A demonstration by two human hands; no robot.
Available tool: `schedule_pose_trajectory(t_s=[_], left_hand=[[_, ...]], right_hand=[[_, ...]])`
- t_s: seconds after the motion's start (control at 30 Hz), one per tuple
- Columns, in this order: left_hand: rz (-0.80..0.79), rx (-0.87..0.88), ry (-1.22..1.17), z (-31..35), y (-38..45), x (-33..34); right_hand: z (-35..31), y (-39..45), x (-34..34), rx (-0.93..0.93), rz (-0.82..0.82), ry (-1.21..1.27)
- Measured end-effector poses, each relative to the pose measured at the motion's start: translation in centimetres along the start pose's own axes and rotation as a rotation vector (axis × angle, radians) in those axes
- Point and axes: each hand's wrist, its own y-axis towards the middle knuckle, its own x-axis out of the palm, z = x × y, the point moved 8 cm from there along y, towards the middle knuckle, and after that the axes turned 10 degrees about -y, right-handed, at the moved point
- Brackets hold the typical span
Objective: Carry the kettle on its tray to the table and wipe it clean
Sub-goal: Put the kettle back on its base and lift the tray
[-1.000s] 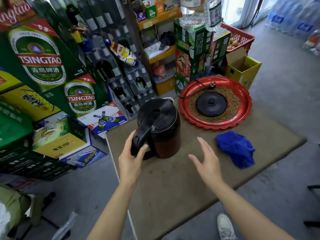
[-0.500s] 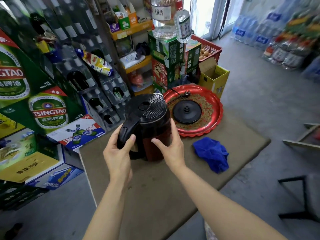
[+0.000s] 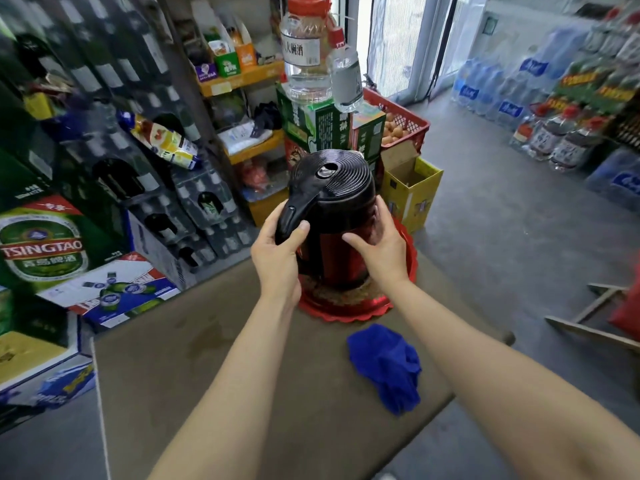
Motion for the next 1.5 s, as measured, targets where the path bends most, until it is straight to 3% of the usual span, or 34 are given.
schedule_pose_trajectory(t_s=[0.2,0.5,0.73,0.87,1.07,1.5], left_hand=[[0.043,-0.038,0.044,-3.8,2.0,0.6],[0.031,0.050,0.277,-3.2,-0.2,1.5],[0.072,0.129,0.289,-3.8,-2.8,0.8],[0.017,0.176,0.422,-3.5,-1.7,1.5],[-0.140,0.092,0.491,-5.6,-2.4,3.1],[-0.094,0.131,0.599,-5.3,-1.8,2.3]], right_hand=[[2.7,3.3,0.1,0.020,-0.064,0.004],[2.7,2.5,-0.3,-0.016,-0.108,0.052],[2.7,1.8,-0.5,-0.103,-0.134,-0.061],[2.7,3.2,0.8,-0.125,-0.212,-0.135],[5.2,2.8,1.2,-0.015,-0.267,-0.017],[6.1,1.6,2.2,0.051,-0.202,-0.034]])
